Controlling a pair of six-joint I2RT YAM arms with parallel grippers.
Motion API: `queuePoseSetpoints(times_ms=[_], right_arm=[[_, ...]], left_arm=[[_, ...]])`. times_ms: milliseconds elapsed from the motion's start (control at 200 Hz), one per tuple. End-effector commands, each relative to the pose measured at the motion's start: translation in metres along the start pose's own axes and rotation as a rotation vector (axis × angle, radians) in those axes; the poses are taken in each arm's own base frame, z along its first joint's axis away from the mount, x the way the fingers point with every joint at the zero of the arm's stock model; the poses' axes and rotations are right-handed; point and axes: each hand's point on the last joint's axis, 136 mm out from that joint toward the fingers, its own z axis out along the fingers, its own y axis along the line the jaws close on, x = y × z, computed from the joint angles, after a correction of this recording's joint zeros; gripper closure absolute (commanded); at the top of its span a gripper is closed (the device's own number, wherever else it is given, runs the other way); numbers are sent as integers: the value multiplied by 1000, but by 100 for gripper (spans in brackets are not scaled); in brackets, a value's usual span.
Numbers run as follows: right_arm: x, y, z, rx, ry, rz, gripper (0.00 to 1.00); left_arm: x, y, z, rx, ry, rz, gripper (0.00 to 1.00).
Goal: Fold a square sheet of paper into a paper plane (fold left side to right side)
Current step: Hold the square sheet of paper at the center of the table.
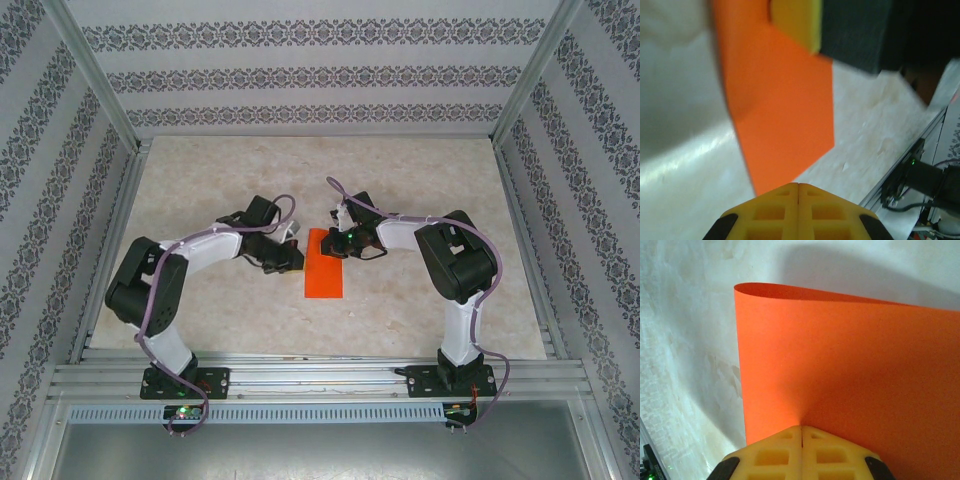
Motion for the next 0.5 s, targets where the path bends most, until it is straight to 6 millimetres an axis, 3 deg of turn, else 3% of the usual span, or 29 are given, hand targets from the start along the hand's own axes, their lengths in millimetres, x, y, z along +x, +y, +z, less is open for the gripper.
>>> queuePoseSetpoints(times_ms=[0,250,495], right_arm=[[3,-6,1,7,13,-12,100],[6,-4,4,4,23,-13,100],[2,3,3,-13,7,-5,100]], left_arm=[[-10,1,15,31,19,-22,100],[-16,0,42,33,51,-35,100],[-4,20,54,-26,73,-91,100]])
